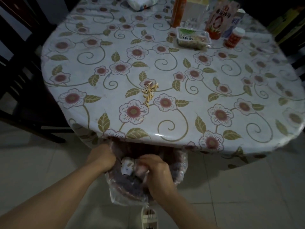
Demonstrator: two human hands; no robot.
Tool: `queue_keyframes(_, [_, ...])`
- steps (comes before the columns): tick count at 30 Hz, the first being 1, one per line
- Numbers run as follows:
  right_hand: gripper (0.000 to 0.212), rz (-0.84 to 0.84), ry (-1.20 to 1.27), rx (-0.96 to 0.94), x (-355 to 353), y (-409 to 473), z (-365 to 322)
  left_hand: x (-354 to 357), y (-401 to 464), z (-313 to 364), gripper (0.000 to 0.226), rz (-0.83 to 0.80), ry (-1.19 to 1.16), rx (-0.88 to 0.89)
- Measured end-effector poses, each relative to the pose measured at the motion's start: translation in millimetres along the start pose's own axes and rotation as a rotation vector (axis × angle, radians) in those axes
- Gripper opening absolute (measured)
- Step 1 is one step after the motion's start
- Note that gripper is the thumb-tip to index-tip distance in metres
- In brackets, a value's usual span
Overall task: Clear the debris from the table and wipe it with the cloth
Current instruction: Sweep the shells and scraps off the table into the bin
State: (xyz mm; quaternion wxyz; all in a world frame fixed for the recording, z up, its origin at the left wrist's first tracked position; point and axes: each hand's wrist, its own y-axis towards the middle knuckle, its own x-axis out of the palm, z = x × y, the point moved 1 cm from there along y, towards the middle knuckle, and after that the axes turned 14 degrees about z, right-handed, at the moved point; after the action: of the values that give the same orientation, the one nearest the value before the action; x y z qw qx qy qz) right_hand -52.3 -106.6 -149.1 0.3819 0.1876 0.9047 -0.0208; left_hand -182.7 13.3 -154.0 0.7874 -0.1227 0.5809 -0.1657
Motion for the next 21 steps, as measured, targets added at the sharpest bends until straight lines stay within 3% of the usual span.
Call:
queue_keyframes(3, [0.038,0.235,0.176,0.082,-18.6,8.3,-10.0,1.9,3.4,-2.1,0.015,0.007,-0.022,0.006])
queue_keyframes(5, [0.034,0.260,0.295,0.161,-37.7,27.7,-22.3,1.5,6.2,-3.6,0.017,0.009,-0.059,0.005])
queue_keyframes(7, [0.041,0.285,0.301,0.219,-54.4,48.4,-29.4,2.6,9.6,-8.1,0.021,-0.004,-0.106,0.000])
queue_keyframes(10, [0.036,0.340,0.268,0.343,-73.5,80.2,-25.0,4.8,12.6,-10.3,0.018,-0.018,-0.105,0.007])
queue_keyframes(12, [0.029,0.232,0.325,0.540,-88.6,111.1,-21.8,6.3,15.9,-10.2,0.026,-0.017,-0.137,-0.024])
queue_keyframes(14, [0.026,-0.011,0.486,0.710,-105.9,132.7,-23.0,5.8,17.7,-8.3,0.035,-0.009,-0.162,-0.054])
queue_keyframes(16, [0.026,-0.201,0.534,0.754,-120.4,142.3,-25.9,6.4,21.2,-8.4,0.038,-0.006,-0.161,-0.046])
queue_keyframes(18, [0.028,-0.193,0.493,0.698,-127.1,152.3,-21.8,5.7,23.7,-7.7,0.036,-0.011,-0.151,-0.049])
queue_keyframes(21, [0.031,0.039,0.502,0.632,-125.0,179.1,-10.5,1.8,23.8,-5.1,0.031,-0.020,-0.129,-0.064])
